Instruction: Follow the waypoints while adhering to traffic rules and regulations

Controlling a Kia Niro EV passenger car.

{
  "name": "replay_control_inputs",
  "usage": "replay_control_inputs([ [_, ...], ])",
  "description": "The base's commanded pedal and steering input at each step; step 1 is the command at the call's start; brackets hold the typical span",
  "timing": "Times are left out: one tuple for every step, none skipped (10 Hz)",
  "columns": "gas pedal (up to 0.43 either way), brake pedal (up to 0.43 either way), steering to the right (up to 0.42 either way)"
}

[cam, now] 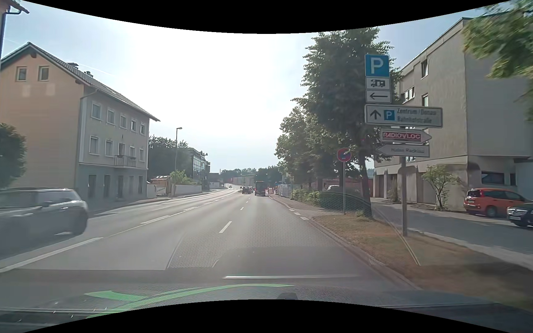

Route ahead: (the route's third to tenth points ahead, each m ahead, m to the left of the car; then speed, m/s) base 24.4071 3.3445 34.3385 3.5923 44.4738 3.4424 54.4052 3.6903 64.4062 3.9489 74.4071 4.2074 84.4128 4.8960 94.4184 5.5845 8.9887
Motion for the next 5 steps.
replay_control_inputs([
  [0.0, 0.0, -0.001],
  [0.0, 0.0, 0.0],
  [0.0, 0.0, 0.0],
  [0.0, 0.0, 0.0],
  [0.0, 0.0, 0.0],
])
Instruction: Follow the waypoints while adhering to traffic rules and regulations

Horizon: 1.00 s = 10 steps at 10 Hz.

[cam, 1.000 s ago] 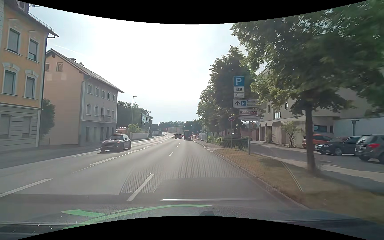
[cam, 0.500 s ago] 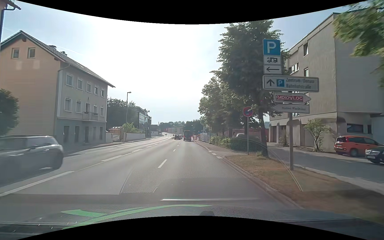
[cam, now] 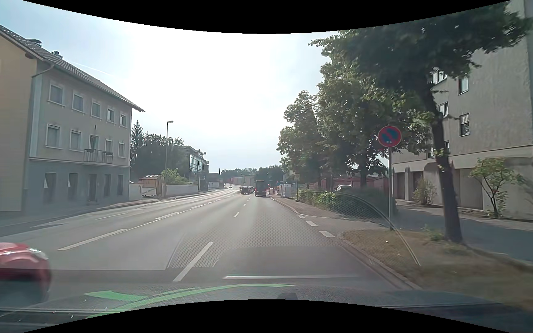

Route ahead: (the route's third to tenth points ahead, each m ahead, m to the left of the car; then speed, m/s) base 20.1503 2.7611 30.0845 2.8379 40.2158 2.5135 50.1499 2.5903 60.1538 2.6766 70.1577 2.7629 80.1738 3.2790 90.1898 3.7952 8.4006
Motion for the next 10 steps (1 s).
replay_control_inputs([
  [0.0, 0.0, 0.0],
  [0.0, 0.0, 0.0],
  [0.059, 0.0, -0.001],
  [0.059, 0.0, -0.001],
  [0.059, 0.0, -0.001],
  [0.059, 0.0, -0.001],
  [0.059, 0.0, -0.001],
  [0.059, 0.0, -0.001],
  [0.059, 0.0, -0.001],
  [0.047, 0.0, -0.001],
])
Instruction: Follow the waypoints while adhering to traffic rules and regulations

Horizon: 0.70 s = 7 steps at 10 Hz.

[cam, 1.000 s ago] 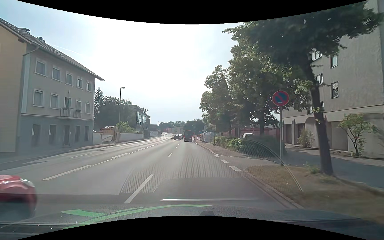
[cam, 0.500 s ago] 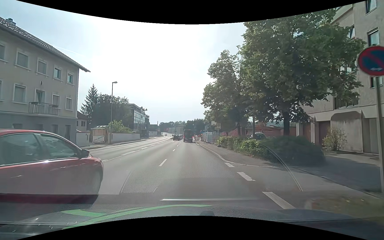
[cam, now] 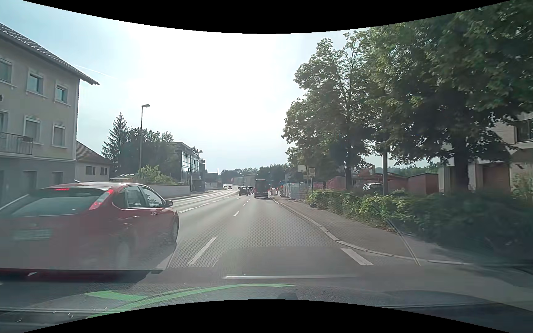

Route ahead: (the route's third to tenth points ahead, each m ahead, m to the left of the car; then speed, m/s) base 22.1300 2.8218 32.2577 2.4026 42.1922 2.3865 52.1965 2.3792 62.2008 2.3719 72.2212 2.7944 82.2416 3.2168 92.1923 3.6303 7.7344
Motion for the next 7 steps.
replay_control_inputs([
  [0.047, 0.0, -0.001],
  [0.047, 0.0, -0.001],
  [0.039, 0.0, -0.001],
  [0.039, 0.0, -0.001],
  [0.039, 0.0, -0.001],
  [0.039, 0.0, -0.001],
  [0.039, 0.0, -0.001],
])
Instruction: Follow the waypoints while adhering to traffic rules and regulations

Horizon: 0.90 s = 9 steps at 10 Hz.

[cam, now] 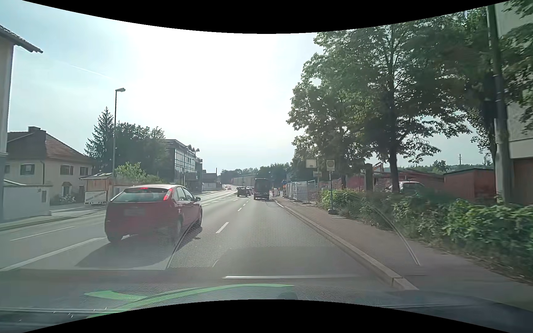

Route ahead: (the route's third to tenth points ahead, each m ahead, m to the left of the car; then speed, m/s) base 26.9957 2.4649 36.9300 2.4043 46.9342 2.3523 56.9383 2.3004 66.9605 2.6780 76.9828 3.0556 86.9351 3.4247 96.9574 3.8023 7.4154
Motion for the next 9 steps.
replay_control_inputs([
  [0.028, 0.0, -0.001],
  [0.0, 0.0, -0.001],
  [0.0, 0.0, -0.001],
  [0.0, 0.0, -0.001],
  [0.0, 0.0, -0.001],
  [0.0, 0.0, -0.001],
  [0.0, 0.0, -0.001],
  [0.0, 0.0, -0.001],
  [0.0, 0.0, -0.001],
])
